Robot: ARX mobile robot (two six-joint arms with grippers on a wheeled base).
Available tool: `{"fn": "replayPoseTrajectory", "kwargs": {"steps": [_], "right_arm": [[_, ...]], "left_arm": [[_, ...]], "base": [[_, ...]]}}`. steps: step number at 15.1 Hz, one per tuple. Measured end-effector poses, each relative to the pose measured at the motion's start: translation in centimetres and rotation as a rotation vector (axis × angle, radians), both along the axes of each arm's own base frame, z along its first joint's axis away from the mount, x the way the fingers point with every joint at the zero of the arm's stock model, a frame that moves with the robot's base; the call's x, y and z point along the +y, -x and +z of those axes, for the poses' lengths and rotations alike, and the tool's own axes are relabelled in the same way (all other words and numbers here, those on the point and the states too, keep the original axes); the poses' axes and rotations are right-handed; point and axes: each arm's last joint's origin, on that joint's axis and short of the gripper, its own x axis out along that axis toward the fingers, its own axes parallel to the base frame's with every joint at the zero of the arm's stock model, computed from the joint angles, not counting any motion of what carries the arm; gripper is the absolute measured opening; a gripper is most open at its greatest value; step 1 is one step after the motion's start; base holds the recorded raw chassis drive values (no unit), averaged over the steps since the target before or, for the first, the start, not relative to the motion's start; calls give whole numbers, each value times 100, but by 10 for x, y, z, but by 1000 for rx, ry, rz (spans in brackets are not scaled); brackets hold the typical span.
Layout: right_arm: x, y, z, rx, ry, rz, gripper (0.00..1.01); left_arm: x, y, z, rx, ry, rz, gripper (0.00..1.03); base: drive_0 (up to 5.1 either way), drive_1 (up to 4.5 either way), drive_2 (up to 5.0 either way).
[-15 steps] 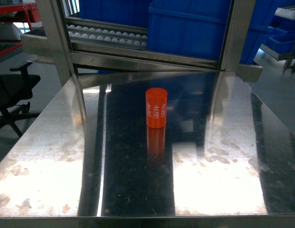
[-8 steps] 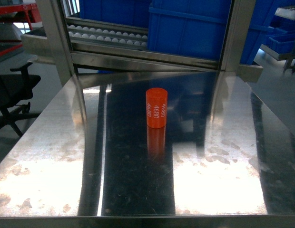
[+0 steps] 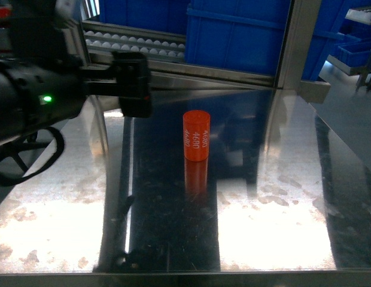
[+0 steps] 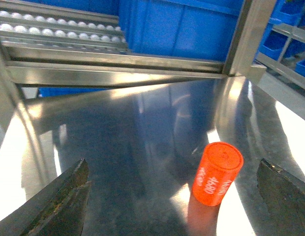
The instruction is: Pick capacitor and pack into box
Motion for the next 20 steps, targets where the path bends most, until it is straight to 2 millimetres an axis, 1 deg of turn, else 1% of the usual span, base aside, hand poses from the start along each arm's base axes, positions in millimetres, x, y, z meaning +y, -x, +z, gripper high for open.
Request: {"fn": "replayPoseTrajectory", "kwargs": {"steps": [4,6,10,11,12,13,14,16,18,19,20], "right_arm": [[0,0,0,0,0,0,98],[0,0,0,0,0,0,98],[0,0,0,0,0,0,98],[0,0,0,0,0,0,98],[0,0,0,0,0,0,98],[0,0,0,0,0,0,98],[0,0,0,0,0,0,98],[0,0,0,0,0,0,98],[0,0,0,0,0,0,98],[0,0,0,0,0,0,98],[0,0,0,0,0,0,98]], "left_arm": [[-14,-15,-5,6,-1,-44,98],[-19,-19,-7,10,-2,-56,98],[-34,-31,-18,40,-12,-86,98],[-48,-40,-29,69,-20,-116,98],[-66,-53,-46,112,-33,-159,98],[-73,-70,-67,177,-40,-158,98],[-77,-81,-81,211,-48,-155,98],[-81,-93,-97,247,-59,-152,98],[-84,-99,-102,268,-65,-150,98],[-85,-102,-102,282,-65,-148,90],[-85,-105,-100,301,-67,-146,76]], "base": [[0,0,0],[0,0,0],[0,0,0],[0,0,0],[0,0,0],[0,0,0],[0,0,0],[0,0,0],[0,0,0],[0,0,0],[0,0,0]]}}
